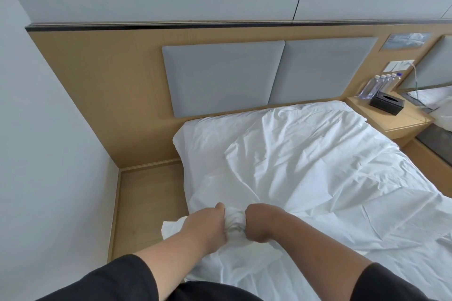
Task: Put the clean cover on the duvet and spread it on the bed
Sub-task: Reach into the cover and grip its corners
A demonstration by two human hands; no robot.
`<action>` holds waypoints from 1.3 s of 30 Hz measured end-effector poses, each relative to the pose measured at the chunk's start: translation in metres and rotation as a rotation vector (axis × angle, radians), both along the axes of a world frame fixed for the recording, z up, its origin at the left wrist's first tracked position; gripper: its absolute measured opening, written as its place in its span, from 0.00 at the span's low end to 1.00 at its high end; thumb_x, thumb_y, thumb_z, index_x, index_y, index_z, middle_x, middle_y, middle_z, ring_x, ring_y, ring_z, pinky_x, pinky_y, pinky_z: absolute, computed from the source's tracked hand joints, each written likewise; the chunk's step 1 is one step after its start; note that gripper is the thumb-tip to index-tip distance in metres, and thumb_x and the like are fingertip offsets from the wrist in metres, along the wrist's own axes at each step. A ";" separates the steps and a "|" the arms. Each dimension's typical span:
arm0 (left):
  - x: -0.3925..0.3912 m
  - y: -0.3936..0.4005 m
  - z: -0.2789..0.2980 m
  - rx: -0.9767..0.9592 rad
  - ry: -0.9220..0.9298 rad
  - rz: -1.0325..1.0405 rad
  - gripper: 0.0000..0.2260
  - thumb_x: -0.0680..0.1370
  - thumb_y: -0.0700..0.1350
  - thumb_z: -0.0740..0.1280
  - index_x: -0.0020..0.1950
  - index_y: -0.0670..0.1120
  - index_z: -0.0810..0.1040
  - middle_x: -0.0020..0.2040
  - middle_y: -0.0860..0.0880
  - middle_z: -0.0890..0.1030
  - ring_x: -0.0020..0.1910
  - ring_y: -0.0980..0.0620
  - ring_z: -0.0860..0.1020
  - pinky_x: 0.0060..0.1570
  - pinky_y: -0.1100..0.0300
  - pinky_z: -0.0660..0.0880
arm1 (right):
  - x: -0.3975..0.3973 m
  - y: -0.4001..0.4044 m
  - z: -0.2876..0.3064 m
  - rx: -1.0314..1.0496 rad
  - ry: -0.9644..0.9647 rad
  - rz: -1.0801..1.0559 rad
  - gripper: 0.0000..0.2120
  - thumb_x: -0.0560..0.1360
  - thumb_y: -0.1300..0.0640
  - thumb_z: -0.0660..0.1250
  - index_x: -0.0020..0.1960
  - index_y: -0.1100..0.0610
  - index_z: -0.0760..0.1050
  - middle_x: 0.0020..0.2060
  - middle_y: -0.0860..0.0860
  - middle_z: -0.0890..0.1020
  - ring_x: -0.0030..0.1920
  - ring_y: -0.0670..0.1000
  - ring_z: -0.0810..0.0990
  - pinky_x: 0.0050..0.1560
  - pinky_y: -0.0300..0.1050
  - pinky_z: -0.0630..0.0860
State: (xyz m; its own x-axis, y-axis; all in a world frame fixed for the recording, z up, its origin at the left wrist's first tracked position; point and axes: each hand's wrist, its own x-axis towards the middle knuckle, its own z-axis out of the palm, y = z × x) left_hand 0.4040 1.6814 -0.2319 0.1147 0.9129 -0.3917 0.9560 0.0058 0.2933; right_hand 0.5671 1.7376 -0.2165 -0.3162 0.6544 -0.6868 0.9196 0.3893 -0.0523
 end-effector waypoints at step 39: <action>0.008 0.011 0.047 -0.697 -0.443 0.073 0.24 0.62 0.58 0.74 0.58 0.59 0.80 0.50 0.54 0.85 0.52 0.50 0.83 0.51 0.55 0.79 | 0.062 -0.007 0.023 -0.224 0.487 -0.182 0.15 0.63 0.56 0.67 0.48 0.43 0.73 0.45 0.43 0.81 0.48 0.49 0.80 0.47 0.46 0.76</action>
State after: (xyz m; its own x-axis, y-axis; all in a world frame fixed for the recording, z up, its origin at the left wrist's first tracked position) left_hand 0.4117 1.6922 -0.1848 0.3414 0.4886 -0.8030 0.7427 0.3833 0.5490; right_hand 0.6296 1.7308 -0.1935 -0.5269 0.5832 -0.6183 0.8200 0.1574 -0.5503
